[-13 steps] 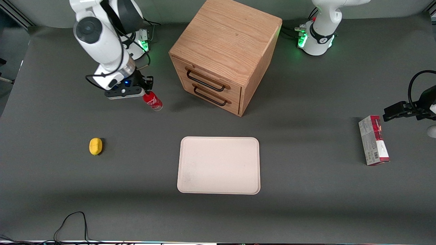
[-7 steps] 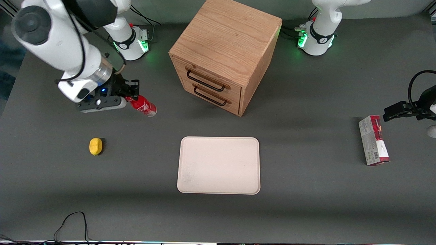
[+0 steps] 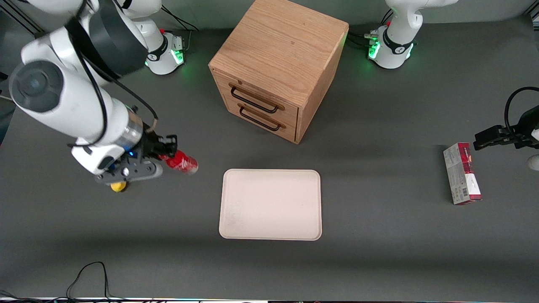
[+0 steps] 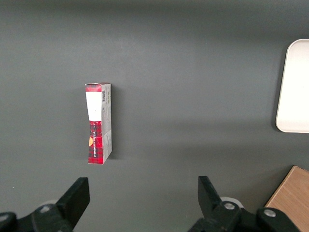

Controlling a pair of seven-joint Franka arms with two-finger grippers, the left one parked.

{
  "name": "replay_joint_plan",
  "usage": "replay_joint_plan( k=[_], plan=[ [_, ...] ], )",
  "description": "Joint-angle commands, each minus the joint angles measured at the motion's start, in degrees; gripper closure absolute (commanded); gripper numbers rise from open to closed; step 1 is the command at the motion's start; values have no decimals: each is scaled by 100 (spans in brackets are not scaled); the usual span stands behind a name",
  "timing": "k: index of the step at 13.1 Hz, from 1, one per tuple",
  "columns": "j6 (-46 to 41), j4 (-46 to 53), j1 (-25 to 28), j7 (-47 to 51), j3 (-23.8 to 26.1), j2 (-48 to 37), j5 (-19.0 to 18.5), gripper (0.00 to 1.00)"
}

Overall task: Place coke bottle on tray
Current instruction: 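Lift the bottle and carry it with the right gripper to the tray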

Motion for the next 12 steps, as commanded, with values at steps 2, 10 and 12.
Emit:
replay_joint_plan(
  k=[2, 10, 12],
  plan=[
    [745, 822, 303, 49, 78, 979, -643, 100],
    [2303, 805, 550, 40, 165, 2051, -1215, 100],
    [2505, 796, 567, 49, 165, 2228, -1233, 100]
  ],
)
